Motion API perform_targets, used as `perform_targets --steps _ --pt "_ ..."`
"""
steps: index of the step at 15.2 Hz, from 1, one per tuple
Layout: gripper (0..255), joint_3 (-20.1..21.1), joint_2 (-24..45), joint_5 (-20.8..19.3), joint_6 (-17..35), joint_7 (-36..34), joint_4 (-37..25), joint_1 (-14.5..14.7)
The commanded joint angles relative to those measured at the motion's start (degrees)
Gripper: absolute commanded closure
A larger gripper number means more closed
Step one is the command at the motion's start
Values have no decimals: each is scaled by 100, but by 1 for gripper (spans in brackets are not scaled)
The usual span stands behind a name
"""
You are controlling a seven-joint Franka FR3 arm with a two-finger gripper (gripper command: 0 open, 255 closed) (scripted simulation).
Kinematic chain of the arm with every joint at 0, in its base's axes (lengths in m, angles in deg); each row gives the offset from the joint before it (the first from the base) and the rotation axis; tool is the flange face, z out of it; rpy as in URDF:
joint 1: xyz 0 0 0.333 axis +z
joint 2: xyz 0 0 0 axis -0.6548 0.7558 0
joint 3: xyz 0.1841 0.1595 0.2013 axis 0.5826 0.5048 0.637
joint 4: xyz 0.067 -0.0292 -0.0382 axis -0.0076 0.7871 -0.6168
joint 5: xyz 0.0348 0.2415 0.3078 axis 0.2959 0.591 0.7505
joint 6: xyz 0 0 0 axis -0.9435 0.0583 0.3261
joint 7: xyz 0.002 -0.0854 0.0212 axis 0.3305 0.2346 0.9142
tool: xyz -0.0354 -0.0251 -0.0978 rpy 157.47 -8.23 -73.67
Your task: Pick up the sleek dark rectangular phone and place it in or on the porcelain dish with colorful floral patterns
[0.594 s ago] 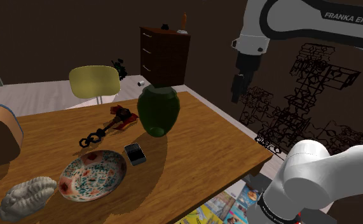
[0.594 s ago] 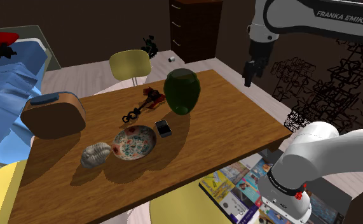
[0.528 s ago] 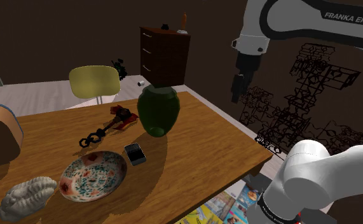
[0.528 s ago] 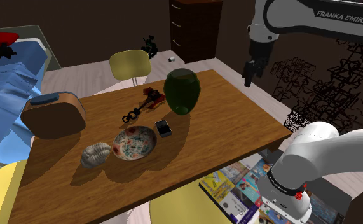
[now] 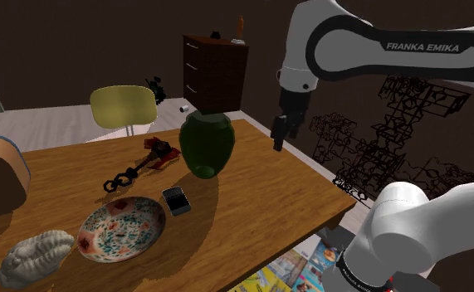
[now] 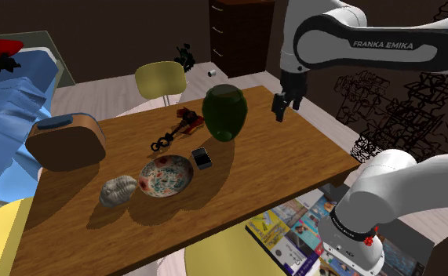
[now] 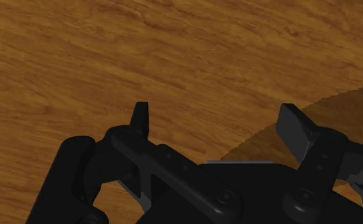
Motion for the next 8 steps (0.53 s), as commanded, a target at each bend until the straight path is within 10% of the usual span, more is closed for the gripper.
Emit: perform_targets --steps 1,8 --pt "0 220 250 142 299 -307 15 65" --pt "0 855 1265 384 1352 -1196 -53 191"
